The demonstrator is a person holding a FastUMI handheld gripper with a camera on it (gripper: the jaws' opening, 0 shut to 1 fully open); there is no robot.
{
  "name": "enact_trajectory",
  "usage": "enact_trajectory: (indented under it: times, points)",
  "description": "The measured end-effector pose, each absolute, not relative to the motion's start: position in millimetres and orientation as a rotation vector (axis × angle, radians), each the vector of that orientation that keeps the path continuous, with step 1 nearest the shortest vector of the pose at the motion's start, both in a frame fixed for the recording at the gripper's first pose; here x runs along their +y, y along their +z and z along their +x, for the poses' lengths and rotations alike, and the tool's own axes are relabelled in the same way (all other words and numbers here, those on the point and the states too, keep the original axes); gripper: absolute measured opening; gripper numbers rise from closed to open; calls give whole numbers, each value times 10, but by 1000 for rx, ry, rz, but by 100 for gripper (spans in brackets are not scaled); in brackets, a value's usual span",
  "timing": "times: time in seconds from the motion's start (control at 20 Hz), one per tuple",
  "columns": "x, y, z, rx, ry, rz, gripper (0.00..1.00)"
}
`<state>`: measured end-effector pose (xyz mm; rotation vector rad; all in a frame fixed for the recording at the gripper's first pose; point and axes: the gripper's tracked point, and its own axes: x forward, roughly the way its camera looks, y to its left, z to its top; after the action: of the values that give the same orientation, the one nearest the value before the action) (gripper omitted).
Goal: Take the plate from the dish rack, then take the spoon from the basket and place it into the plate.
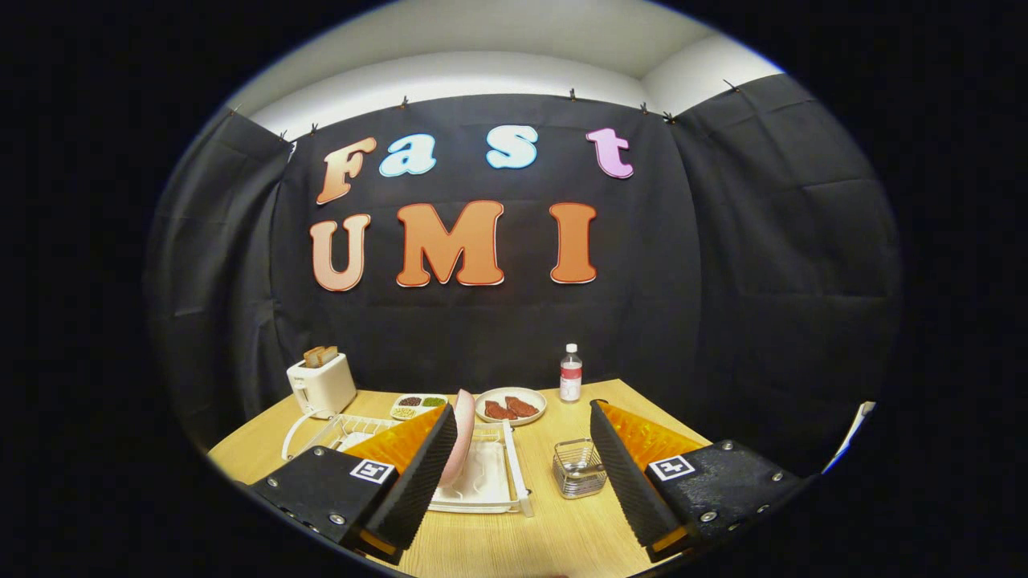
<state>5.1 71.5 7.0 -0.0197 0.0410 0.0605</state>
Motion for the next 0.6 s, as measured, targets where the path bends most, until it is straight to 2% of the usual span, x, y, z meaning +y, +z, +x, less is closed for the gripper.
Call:
enact_trajectory:
  times: [0.6]
  points:
    - [1161, -16, 714, 119, 123, -51, 99]
